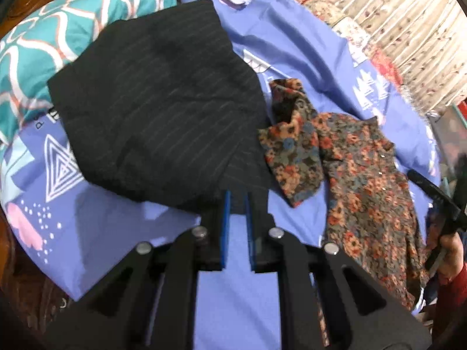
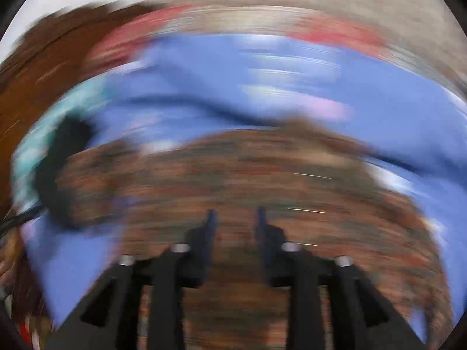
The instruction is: Fold large clothes
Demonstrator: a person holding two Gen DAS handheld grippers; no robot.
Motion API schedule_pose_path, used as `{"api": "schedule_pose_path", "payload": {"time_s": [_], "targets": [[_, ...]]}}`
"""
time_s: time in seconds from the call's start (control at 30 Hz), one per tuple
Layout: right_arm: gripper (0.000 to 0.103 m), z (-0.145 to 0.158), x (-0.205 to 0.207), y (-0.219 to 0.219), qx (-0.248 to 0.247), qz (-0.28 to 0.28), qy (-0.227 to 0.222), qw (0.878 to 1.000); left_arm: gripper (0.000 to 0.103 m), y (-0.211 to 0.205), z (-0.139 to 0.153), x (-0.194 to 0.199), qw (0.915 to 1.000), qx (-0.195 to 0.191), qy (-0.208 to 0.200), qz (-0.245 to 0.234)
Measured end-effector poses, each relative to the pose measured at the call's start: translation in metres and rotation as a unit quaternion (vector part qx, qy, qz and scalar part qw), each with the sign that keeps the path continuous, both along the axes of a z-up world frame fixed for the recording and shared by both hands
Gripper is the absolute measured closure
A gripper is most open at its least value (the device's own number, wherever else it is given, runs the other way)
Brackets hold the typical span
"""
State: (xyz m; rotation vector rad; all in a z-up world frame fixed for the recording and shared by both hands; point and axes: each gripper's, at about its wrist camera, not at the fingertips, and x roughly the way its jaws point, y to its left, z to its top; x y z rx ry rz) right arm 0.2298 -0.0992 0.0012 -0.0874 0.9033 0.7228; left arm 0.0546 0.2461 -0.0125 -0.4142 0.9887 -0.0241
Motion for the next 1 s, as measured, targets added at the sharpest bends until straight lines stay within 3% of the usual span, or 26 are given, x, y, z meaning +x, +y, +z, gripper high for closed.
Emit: {"api": "schedule_pose_path", "payload": {"time_s": [0.07, 0.13, 0.27, 0.33, 0.43, 0.57, 0.67, 0.7, 0.73, 0.87, 1.0], "targets": [[0.038, 0.002, -0.011, 0.060, 0.052, 0.066, 0.041, 0.996, 0.093, 0.007, 0.003, -0.012, 0.9999, -0.010, -0.012, 0.004], [0.036, 0.003, -0.028, 0.105, 0.069, 0.095, 0.075, 0.990, 0.093, 0.014, 0.004, -0.024, 0.9998, -0.010, -0.019, 0.003], [0.031, -0.002, -0.035, 0.161, 0.003, 0.079, 0.025, 0.997, 0.092, 0.019, 0.005, -0.039, 0.9989, 0.037, -0.027, 0.006], [0.028, -0.004, -0.035, 0.176, -0.042, 0.069, -0.010, 0.997, 0.091, 0.021, 0.003, -0.045, 0.9986, 0.042, -0.032, 0.002], [0.021, -0.022, -0.029, 0.185, -0.071, 0.066, -0.004, 0.995, 0.091, 0.024, 0.001, -0.053, 0.9984, 0.041, -0.039, -0.002], [0.017, -0.057, -0.007, 0.198, -0.069, 0.038, 0.057, 0.995, 0.090, 0.034, -0.001, -0.063, 0.9988, 0.025, -0.041, 0.002], [0.018, -0.065, -0.005, 0.211, -0.073, 0.033, 0.068, 0.994, 0.090, 0.045, 0.000, -0.073, 0.9988, 0.022, -0.043, 0.013], [0.037, -0.064, -0.006, 0.213, -0.058, 0.048, 0.070, 0.995, 0.090, 0.048, 0.000, -0.075, 0.9987, 0.022, -0.044, 0.015], [0.073, -0.061, -0.008, 0.212, -0.046, 0.059, 0.077, 0.994, 0.090, 0.053, 0.001, -0.080, 0.9985, 0.023, -0.045, 0.021], [0.074, -0.023, -0.014, 0.199, -0.004, 0.082, 0.062, 0.995, 0.089, 0.065, 0.004, -0.088, 0.9980, 0.023, -0.045, 0.038], [0.075, 0.049, -0.002, 0.165, 0.056, 0.095, 0.030, 0.993, 0.089, 0.064, 0.010, -0.086, 0.9978, 0.016, -0.048, 0.043]]}}
